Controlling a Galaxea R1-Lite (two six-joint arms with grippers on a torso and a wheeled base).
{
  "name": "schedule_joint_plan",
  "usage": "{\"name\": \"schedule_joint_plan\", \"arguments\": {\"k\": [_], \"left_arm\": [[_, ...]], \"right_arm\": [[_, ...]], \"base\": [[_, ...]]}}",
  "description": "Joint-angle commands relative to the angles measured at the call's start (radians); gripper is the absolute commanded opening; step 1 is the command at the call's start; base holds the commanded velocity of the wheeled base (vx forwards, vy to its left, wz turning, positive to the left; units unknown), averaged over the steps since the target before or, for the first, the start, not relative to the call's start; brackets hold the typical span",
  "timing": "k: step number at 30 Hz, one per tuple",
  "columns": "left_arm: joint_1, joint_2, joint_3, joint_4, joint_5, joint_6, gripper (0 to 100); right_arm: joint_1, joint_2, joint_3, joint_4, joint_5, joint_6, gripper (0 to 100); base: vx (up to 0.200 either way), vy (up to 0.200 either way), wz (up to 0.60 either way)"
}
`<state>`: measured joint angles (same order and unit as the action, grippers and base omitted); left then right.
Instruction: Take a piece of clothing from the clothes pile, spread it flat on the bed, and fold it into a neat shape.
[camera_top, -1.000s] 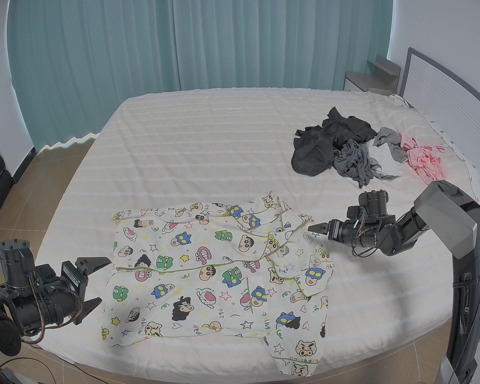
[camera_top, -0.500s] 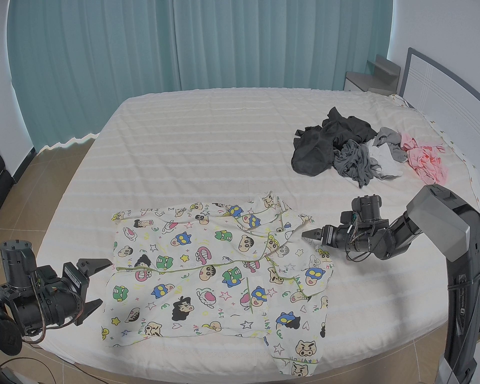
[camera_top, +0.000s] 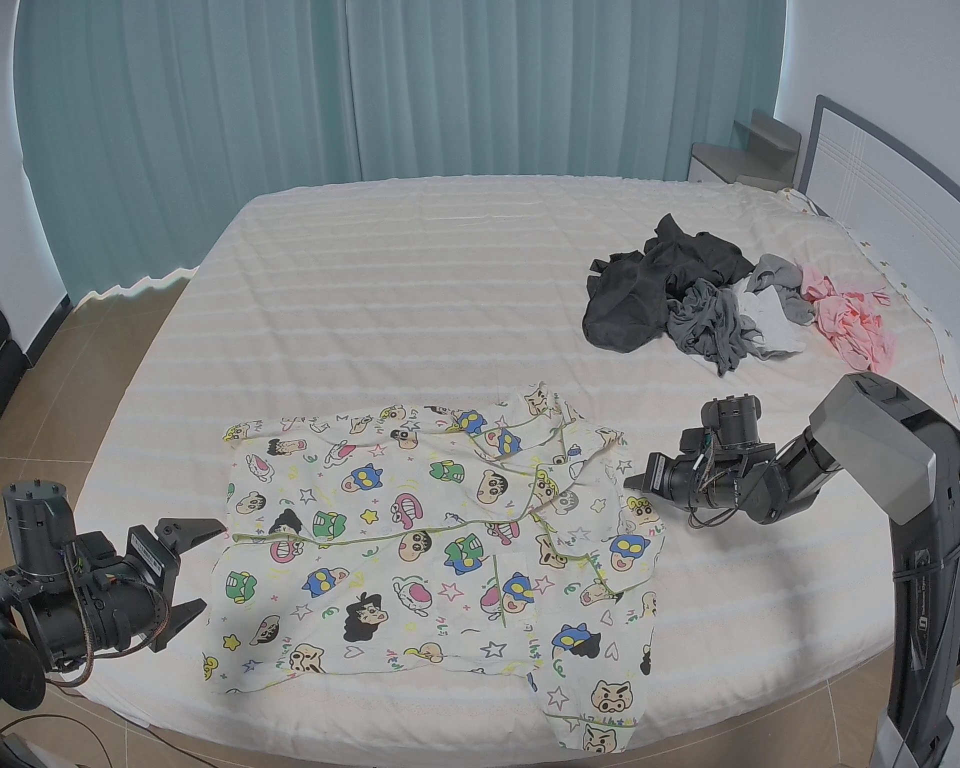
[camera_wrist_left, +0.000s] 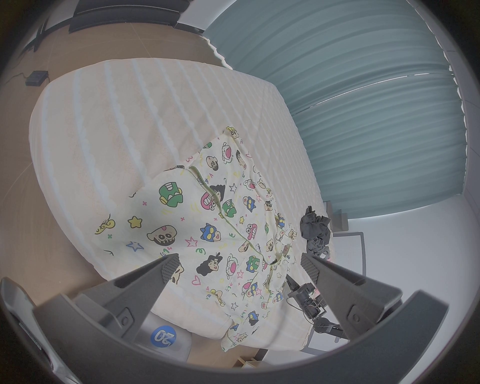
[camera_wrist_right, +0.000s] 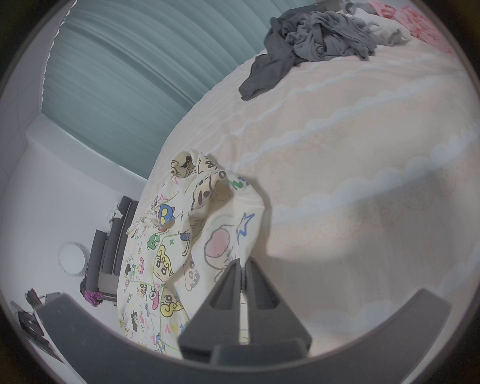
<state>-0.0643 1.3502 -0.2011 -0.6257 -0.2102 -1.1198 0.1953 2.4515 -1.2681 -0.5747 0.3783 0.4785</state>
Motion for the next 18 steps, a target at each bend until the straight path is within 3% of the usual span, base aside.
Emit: {"name": "schedule_joint_plan", "arguments": {"k": [1,18], "left_arm": [[-0.002,0.004,0.0,0.0,-0.001,-0.002,100],[-0.002,0.035,0.0,0.0,0.008,0.002,100]], "right_arm": [[-0.014,-0.008,0.003,-0.002,0.001,0.018,0],[-0.111,-0.043,0.082,-0.091,-0.038,0.017,0]], "base": [[0.0,0.0,0.0],[0.0,0.0,0.0]]}}
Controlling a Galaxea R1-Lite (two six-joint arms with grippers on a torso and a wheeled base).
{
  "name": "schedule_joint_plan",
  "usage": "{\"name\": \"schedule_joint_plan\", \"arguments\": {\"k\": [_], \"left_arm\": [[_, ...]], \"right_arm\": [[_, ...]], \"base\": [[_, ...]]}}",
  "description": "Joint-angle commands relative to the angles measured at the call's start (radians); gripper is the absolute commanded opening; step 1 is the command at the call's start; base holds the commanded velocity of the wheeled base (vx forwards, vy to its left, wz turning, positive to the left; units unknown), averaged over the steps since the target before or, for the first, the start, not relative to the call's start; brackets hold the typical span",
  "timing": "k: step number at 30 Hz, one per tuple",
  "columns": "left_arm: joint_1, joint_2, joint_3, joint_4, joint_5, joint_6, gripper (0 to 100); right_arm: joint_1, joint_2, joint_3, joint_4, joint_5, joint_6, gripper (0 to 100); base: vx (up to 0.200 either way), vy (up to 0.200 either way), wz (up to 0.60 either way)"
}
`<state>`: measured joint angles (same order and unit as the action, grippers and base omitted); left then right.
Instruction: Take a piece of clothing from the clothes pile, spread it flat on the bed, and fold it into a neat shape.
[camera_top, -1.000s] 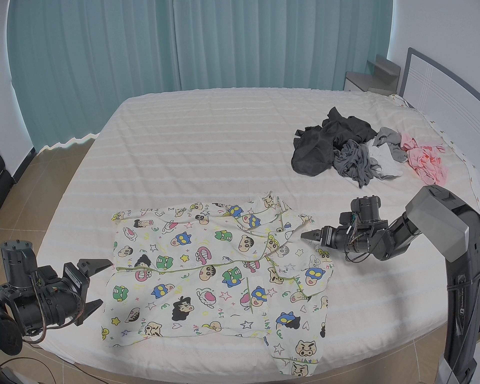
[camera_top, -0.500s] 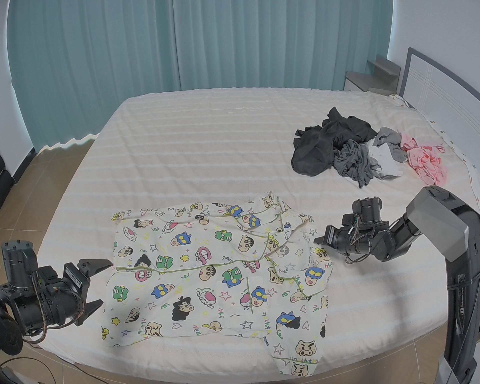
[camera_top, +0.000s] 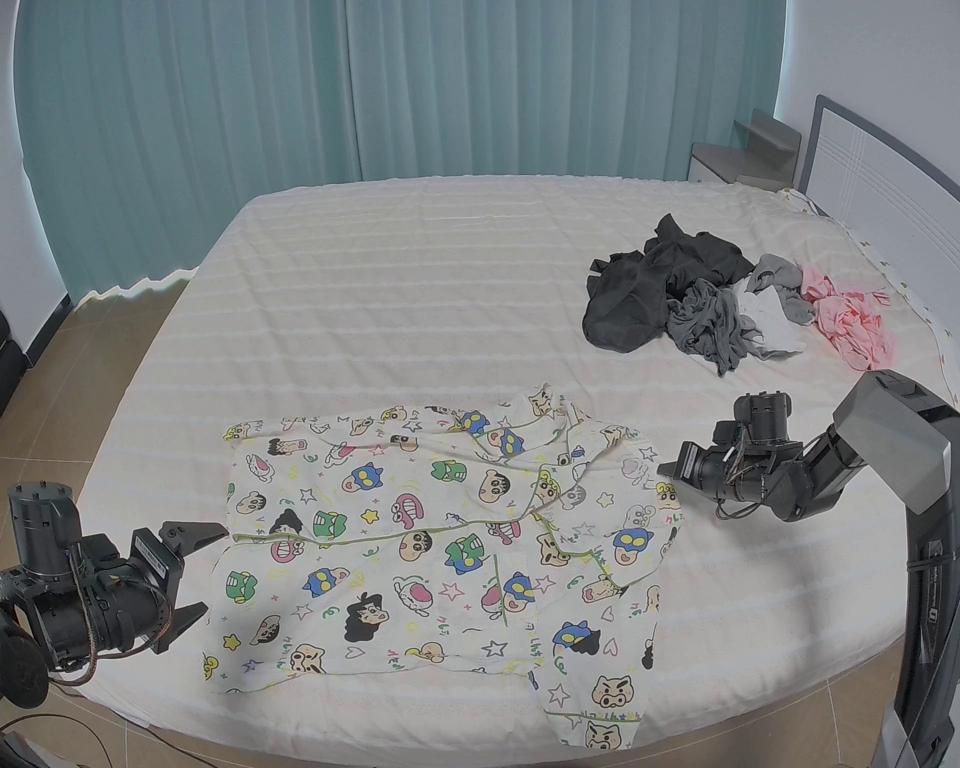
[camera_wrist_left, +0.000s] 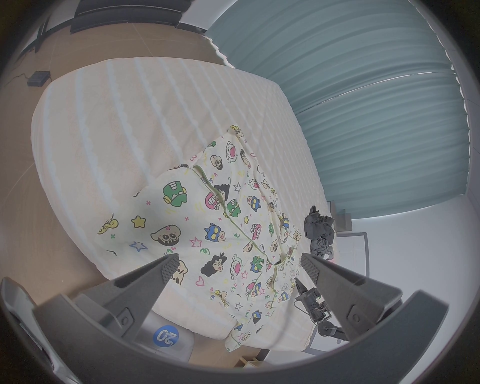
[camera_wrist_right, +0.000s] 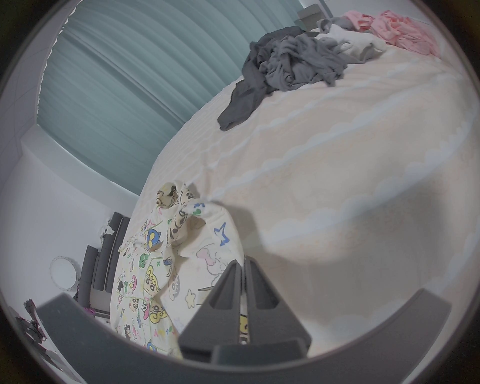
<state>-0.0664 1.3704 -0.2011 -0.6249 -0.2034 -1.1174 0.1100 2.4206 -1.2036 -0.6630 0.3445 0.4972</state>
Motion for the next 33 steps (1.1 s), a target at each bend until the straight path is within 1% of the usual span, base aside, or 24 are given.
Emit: {"name": "schedule_joint_plan", "arguments": {"k": [1,9,11,18,19,22,27,33], "left_arm": [[0.0,0.015,0.0,-0.001,0.001,-0.001,100],[0.0,0.016,0.0,-0.001,0.001,-0.002,100],[0.0,0.024,0.0,-0.001,0.001,-0.002,100],[0.0,0.032,-0.001,-0.003,0.001,-0.002,100],[0.0,0.03,-0.001,-0.003,0.001,-0.002,100],[0.0,0.03,0.0,-0.003,0.001,-0.002,100],[0.0,0.032,0.0,-0.003,0.001,-0.002,100],[0.0,0.036,0.0,-0.003,0.001,-0.002,100]], "right_arm": [[-0.032,-0.012,0.022,-0.003,-0.005,-0.003,0],[-0.069,-0.011,0.038,-0.004,-0.012,-0.008,0],[-0.081,-0.008,0.038,-0.004,-0.022,-0.008,0],[-0.072,-0.031,0.062,-0.004,-0.016,-0.003,0],[-0.067,-0.035,0.068,-0.006,-0.015,-0.009,100],[-0.052,-0.04,0.065,-0.017,-0.013,0.0,100],[-0.021,-0.023,0.056,-0.083,-0.005,0.001,100],[0.008,0.005,-0.002,-0.075,-0.004,0.011,100]], "base": [[0.0,0.0,0.0],[0.0,0.0,0.0],[0.0,0.0,0.0],[0.0,0.0,0.0],[0.0,0.0,0.0],[0.0,0.0,0.0],[0.0,0.0,0.0],[0.0,0.0,0.0]]}}
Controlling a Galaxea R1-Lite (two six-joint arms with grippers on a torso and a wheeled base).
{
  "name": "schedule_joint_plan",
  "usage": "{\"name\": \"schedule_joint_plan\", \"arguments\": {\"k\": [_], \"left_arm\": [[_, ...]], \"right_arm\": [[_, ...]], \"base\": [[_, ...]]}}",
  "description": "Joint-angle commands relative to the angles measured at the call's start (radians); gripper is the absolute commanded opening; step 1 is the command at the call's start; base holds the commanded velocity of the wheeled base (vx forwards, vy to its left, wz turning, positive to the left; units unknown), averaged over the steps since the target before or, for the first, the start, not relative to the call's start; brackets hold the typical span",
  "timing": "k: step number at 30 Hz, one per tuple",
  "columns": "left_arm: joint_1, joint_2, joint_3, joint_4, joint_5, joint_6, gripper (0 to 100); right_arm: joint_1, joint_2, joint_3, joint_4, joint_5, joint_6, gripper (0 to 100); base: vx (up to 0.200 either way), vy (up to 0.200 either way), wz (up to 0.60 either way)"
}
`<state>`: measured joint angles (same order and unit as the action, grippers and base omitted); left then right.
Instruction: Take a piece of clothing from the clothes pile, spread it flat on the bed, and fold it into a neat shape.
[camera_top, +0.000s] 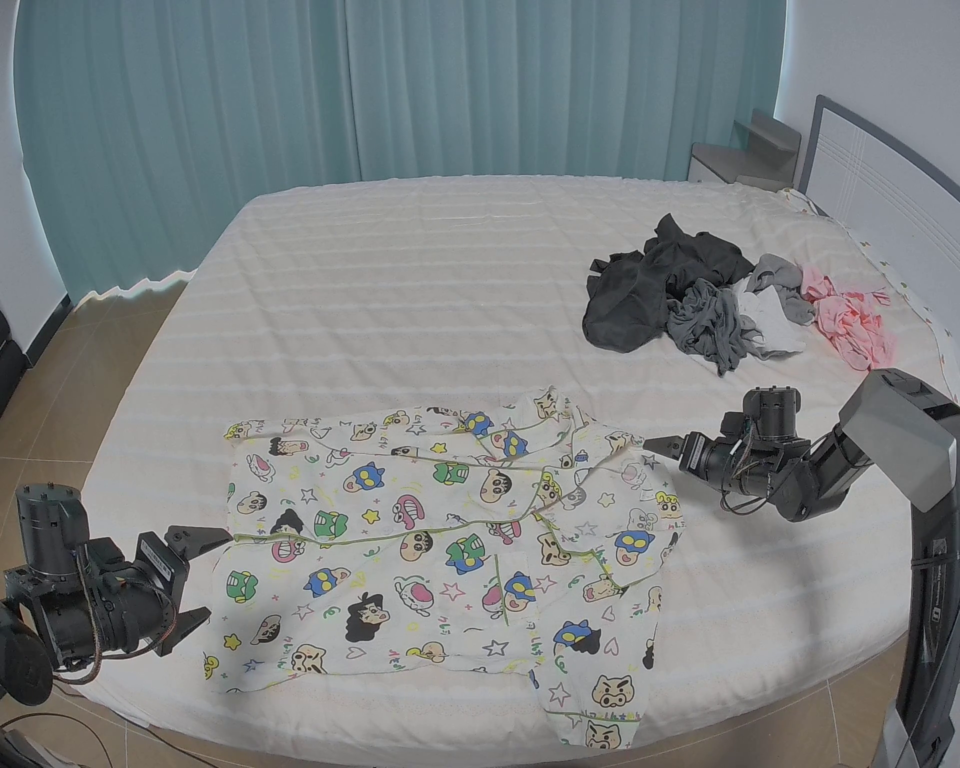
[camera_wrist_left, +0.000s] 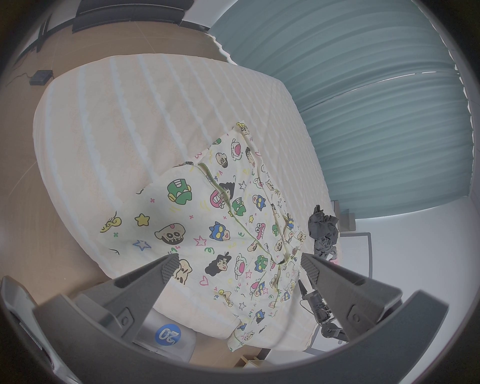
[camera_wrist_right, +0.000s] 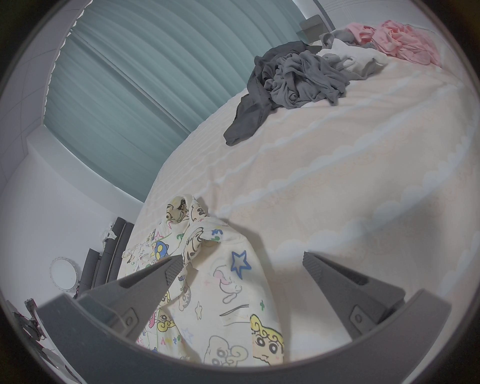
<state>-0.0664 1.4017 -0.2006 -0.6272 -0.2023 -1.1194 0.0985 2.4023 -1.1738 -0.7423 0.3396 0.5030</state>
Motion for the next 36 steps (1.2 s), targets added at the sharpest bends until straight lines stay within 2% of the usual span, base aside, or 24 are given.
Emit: {"name": "schedule_joint_plan", "arguments": {"k": [1,9,10,26,36], "left_arm": [[0.0,0.005,0.0,0.0,0.0,0.0,100],[0.0,0.008,0.0,0.0,-0.003,-0.002,100],[0.0,0.01,0.0,0.0,-0.003,-0.002,100],[0.0,0.017,0.0,0.0,-0.002,-0.002,100],[0.0,0.022,0.0,0.0,0.0,-0.002,100]], "right_arm": [[0.029,0.038,-0.05,0.011,0.003,0.005,100],[0.052,0.06,-0.067,0.02,0.003,0.003,100],[0.052,0.06,-0.069,0.02,0.003,0.003,0],[0.038,0.08,-0.106,0.012,0.001,0.011,0],[-0.011,0.124,-0.141,0.008,-0.063,0.039,0]], "base": [[0.0,0.0,0.0],[0.0,0.0,0.0],[0.0,0.0,0.0],[0.0,0.0,0.0],[0.0,0.0,0.0]]}}
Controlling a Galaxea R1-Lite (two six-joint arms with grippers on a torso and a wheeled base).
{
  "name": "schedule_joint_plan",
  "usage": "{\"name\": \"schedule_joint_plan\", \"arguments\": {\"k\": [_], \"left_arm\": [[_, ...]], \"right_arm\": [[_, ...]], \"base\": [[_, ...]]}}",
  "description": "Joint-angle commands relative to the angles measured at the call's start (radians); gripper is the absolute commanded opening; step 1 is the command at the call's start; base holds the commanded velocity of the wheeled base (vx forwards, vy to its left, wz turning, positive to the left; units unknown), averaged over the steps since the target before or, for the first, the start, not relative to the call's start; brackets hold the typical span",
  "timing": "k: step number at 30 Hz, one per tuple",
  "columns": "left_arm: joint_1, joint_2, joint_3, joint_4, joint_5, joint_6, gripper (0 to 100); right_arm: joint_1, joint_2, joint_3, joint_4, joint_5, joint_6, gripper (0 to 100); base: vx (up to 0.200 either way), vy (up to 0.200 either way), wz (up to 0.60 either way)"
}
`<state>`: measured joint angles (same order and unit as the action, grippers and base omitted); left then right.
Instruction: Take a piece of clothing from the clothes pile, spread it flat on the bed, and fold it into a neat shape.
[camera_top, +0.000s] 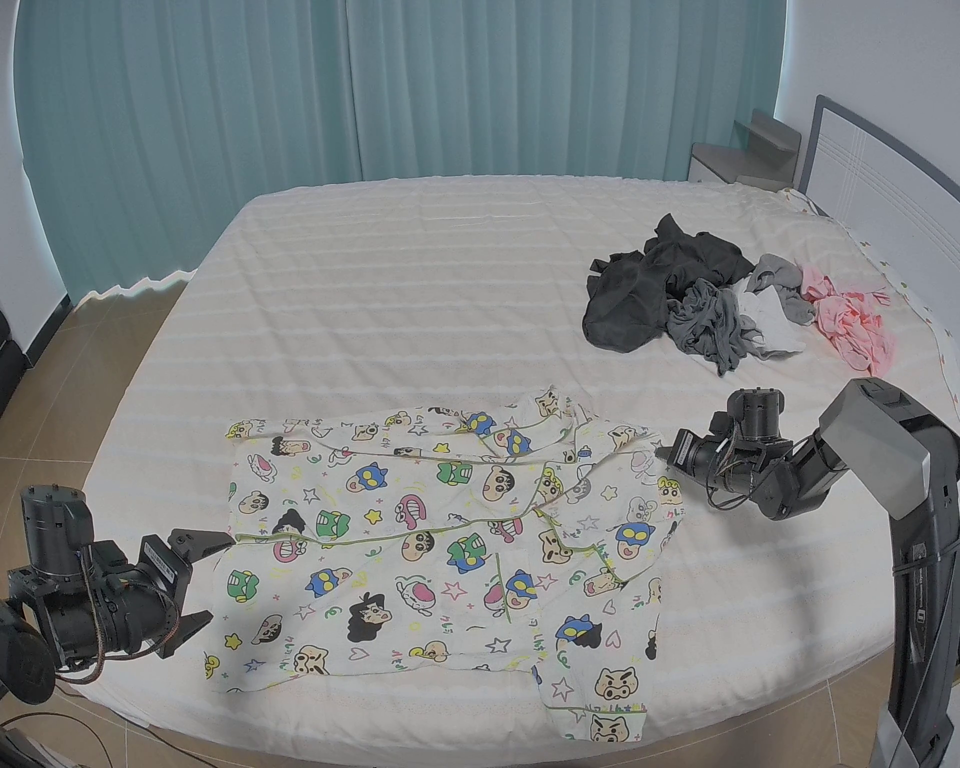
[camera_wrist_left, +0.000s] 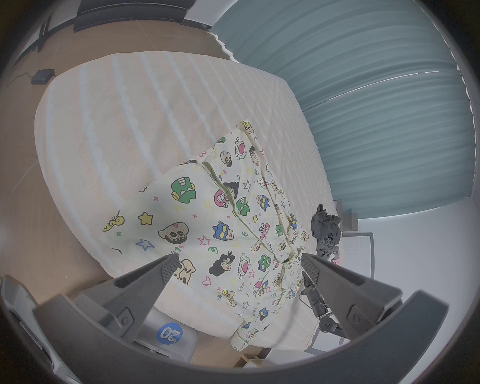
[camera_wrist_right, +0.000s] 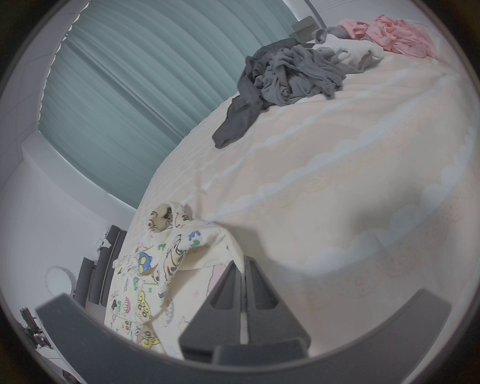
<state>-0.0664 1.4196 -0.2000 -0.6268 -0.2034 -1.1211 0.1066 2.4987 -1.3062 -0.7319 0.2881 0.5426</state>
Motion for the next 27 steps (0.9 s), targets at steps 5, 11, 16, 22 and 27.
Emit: {"name": "schedule_joint_plan", "arguments": {"k": [5,11,16,22,27], "left_arm": [[0.002,0.004,-0.001,-0.001,0.001,0.0,100],[0.002,0.005,-0.001,-0.001,0.001,0.0,100],[0.002,0.012,-0.006,-0.002,0.002,0.0,100],[0.003,0.029,-0.061,-0.004,0.007,0.01,100],[0.0,0.147,-0.193,-0.002,0.105,0.015,100]], "right_arm": [[-0.041,0.045,-0.016,-0.006,-0.032,0.0,0],[-0.058,0.022,-0.004,-0.007,-0.032,0.0,0],[-0.053,-0.026,0.062,-0.011,-0.029,0.002,0],[-0.056,-0.176,0.22,-0.052,-0.024,0.014,100],[-0.05,-0.374,0.444,-0.139,-0.027,0.149,100]], "base": [[0.0,0.0,0.0],[0.0,0.0,0.0],[0.0,0.0,0.0],[0.0,0.0,0.0],[0.0,0.0,0.0]]}}
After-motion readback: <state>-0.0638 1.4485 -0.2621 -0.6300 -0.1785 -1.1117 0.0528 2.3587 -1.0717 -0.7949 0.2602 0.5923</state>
